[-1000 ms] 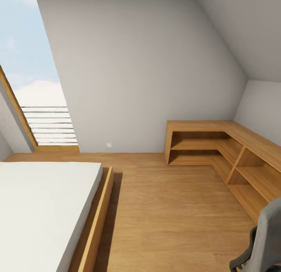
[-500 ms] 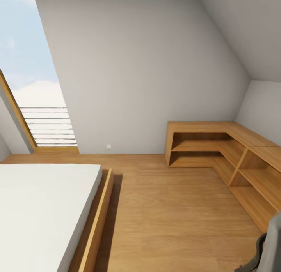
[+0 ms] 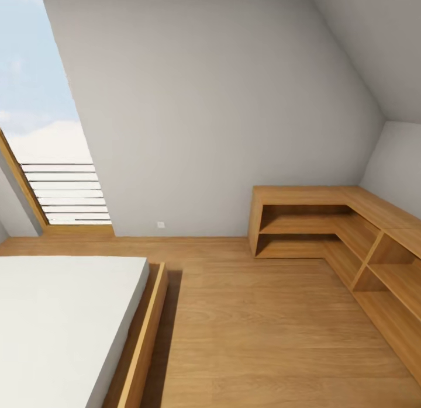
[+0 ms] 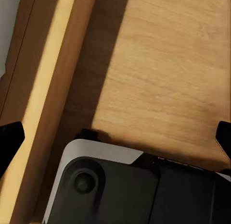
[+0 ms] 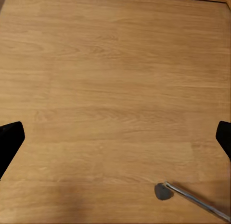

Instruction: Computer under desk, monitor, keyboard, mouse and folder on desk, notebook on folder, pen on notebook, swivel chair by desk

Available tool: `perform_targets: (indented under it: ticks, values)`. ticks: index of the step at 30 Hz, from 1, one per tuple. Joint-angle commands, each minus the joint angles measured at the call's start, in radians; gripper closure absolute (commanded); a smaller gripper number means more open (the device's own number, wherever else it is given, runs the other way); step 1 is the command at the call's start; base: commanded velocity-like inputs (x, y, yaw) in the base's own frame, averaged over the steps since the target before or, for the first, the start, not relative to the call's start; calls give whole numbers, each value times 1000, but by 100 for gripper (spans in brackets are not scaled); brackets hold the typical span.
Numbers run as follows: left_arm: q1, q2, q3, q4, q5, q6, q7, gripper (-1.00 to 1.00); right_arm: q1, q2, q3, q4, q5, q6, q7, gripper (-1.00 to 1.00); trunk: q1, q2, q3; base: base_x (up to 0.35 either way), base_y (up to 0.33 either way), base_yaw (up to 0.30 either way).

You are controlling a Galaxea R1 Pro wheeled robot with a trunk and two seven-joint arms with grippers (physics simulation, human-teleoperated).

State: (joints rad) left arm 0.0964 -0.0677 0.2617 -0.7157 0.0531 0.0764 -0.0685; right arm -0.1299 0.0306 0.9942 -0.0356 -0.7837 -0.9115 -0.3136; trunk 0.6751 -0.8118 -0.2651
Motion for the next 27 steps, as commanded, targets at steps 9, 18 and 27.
perform_targets:
  ticks: [9,18,27]
  values:
    - [0,-1,5,-2,6,8,-7,-100,-1,0,7,-1,0,0,-9,-100,1,-1,-1,325,-57,0]
    - [0,-1,5,-2,7,9,-7,-100,-1,-1,9,-1,2,-1,-7,-100,1,-1,-1,120,-30,0]
    - [0,0,6,-2,8,10,-6,-100,-1,-1,9,-1,3,-1,-7,-100,1,-1,-1,61,-3,0]
